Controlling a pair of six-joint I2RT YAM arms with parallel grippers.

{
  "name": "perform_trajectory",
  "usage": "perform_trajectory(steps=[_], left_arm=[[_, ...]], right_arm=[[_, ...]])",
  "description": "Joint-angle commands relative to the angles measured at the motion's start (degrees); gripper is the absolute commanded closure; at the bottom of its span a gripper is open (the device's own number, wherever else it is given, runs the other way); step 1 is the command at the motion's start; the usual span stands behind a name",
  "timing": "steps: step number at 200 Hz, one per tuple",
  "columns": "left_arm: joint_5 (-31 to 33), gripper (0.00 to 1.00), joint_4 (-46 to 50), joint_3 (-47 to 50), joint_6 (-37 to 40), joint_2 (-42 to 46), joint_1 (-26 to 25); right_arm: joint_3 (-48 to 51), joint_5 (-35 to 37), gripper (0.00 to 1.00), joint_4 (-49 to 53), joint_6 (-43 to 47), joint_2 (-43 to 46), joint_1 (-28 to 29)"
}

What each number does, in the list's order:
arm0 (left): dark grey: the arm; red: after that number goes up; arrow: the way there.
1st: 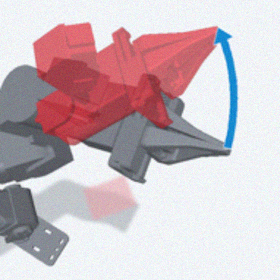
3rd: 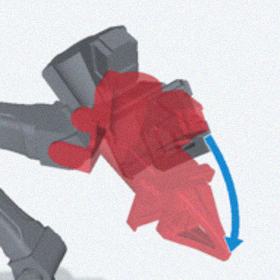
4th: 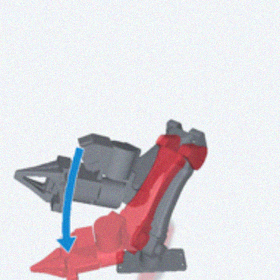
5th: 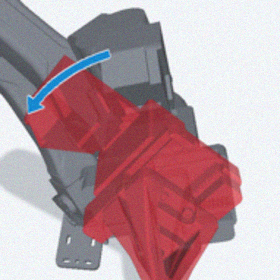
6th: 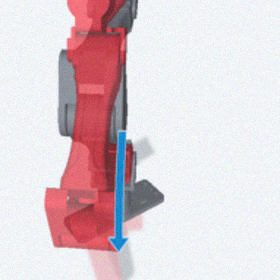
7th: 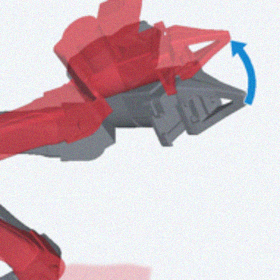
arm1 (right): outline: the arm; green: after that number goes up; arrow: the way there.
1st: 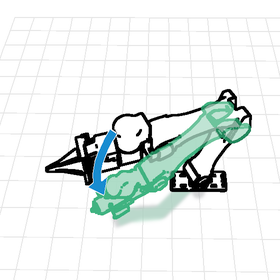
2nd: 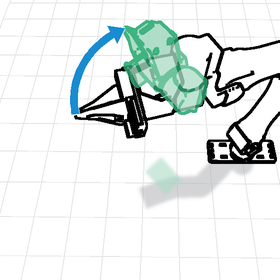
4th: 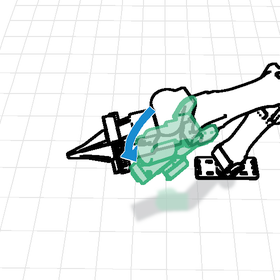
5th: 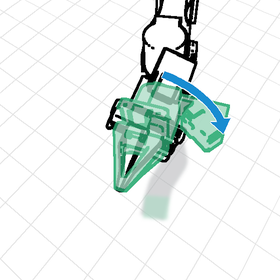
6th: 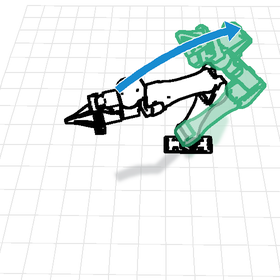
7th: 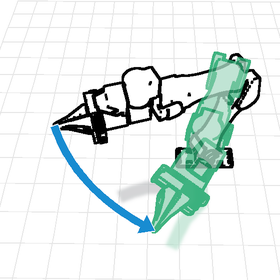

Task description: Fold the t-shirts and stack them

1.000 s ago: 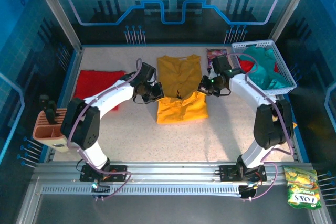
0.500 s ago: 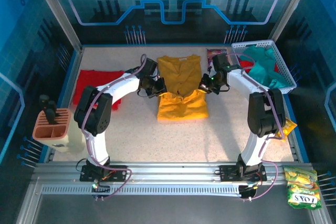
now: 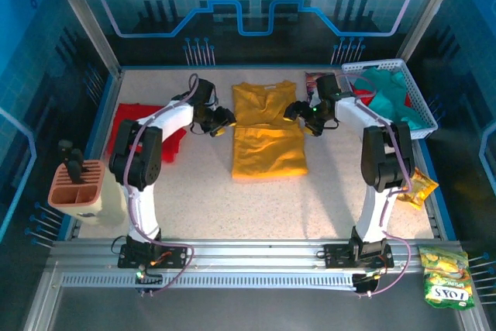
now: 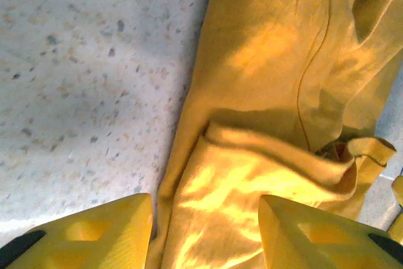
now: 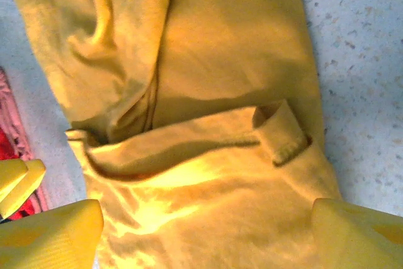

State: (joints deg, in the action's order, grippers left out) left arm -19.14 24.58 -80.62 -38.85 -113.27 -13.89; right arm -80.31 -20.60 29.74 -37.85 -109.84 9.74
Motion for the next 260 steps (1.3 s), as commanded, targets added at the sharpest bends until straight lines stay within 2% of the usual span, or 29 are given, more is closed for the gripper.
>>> perform_trajectory(steps=[1, 18, 44, 69, 97, 130, 157, 203, 224, 260], left_arm=[[0.8, 0.53, 0.3, 3.8, -0.9, 7.8, -2.7], [2.7, 0.52, 1.4, 5.3, -0.2, 10.1, -6.4], [2.1, 0.53, 3.2, 6.3, -0.7, 11.0, -11.9], [3.0, 0.52, 0.5, 10.5, -3.3, 13.3, -16.5], [2.7, 0.52, -3.9, 15.5, -6.2, 13.0, -19.0], [2.8, 0.54, -6.6, 20.0, -6.3, 9.9, -19.4], [4.6, 0.54, -6.3, 23.1, -5.1, 9.4, -19.0], [4.2, 0.55, -5.8, 27.2, -4.3, 10.4, -17.6], [4.3, 0.56, -2.5, 27.9, -3.4, 14.3, -16.8], [6.0, 0.52, 5.5, 28.1, -0.5, 24.8, -14.8]], right_arm=[[4.6, -1.6, 0.13, -1.0, 1.1, 6.7, -0.2], [8.0, -2.4, 0.11, -1.5, 1.3, 9.6, 0.0], [12.4, -5.5, 0.11, -1.4, 1.4, 13.3, 0.5], [18.6, -8.5, 0.13, -2.1, 0.5, 17.4, 1.5], [26.7, -13.2, 0.16, -10.4, -4.8, 20.1, 3.8], [33.2, -14.6, 0.19, -18.6, -7.5, 17.4, 5.8], [37.1, -10.4, 0.2, -16.6, -3.8, 17.7, 4.7], [40.2, -8.3, 0.2, -14.3, 1.9, 18.6, 3.0], [39.6, -8.4, 0.2, -12.0, 3.0, 21.9, 2.4], [36.1, -2.7, 0.18, -1.0, 6.4, 29.5, 1.4]])
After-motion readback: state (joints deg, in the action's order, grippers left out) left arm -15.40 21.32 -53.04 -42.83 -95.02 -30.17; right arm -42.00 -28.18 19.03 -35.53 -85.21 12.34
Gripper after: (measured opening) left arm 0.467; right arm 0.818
